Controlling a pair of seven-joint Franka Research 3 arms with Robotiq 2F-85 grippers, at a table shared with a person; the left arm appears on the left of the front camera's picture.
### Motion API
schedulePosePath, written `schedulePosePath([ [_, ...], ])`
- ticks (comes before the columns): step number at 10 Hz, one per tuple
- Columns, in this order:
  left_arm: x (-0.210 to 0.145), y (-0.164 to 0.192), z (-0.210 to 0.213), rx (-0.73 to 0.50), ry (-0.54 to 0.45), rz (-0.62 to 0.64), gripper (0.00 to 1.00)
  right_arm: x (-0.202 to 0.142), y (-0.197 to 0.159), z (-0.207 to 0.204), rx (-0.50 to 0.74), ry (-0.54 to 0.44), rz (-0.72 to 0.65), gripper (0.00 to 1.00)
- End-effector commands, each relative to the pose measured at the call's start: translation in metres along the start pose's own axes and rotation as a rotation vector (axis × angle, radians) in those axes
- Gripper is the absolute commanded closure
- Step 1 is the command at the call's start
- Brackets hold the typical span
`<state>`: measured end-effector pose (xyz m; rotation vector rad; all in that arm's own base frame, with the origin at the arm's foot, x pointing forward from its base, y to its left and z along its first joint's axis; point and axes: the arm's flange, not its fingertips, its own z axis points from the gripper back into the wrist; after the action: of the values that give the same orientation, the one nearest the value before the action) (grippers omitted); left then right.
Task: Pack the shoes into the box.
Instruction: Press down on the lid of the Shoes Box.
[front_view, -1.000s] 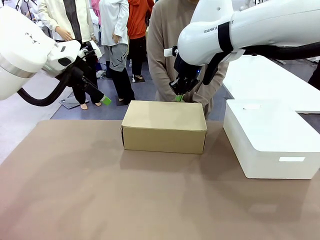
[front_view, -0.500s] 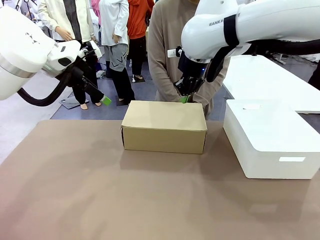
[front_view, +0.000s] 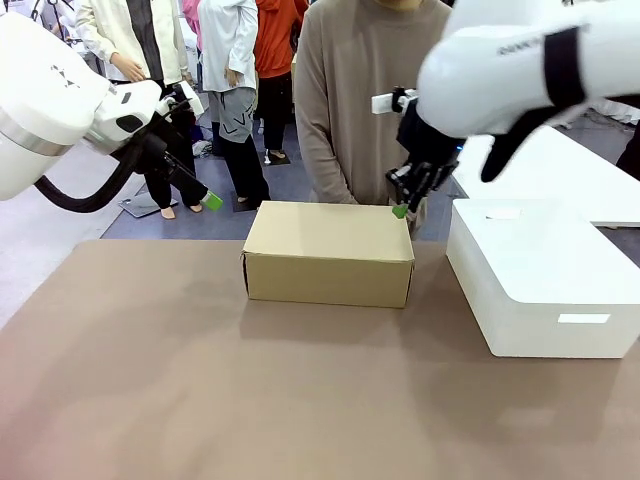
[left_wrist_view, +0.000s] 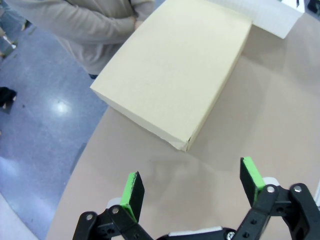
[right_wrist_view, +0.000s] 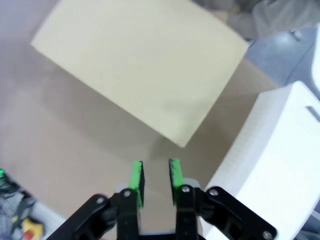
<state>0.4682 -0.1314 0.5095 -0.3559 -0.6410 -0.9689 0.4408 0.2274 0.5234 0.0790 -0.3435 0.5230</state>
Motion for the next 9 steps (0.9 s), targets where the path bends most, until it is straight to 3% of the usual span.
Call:
schedulePosePath([
  [1,-0.001,0.001,0.001,0.008,-0.001,-0.008,0.0,-0.043,-0.007,0.007,-0.006,-0.056,0.011,0.08],
  [2,-0.001,0.001,0.001,0.008,-0.001,-0.008,0.0,-0.055,-0.007,0.011,-0.007,-0.048,0.011,0.0],
  [9,-0.001,0.001,0.001,0.008,-0.001,-0.008,0.0,-0.113,0.001,0.015,-0.021,-0.124,-0.042,0.0],
])
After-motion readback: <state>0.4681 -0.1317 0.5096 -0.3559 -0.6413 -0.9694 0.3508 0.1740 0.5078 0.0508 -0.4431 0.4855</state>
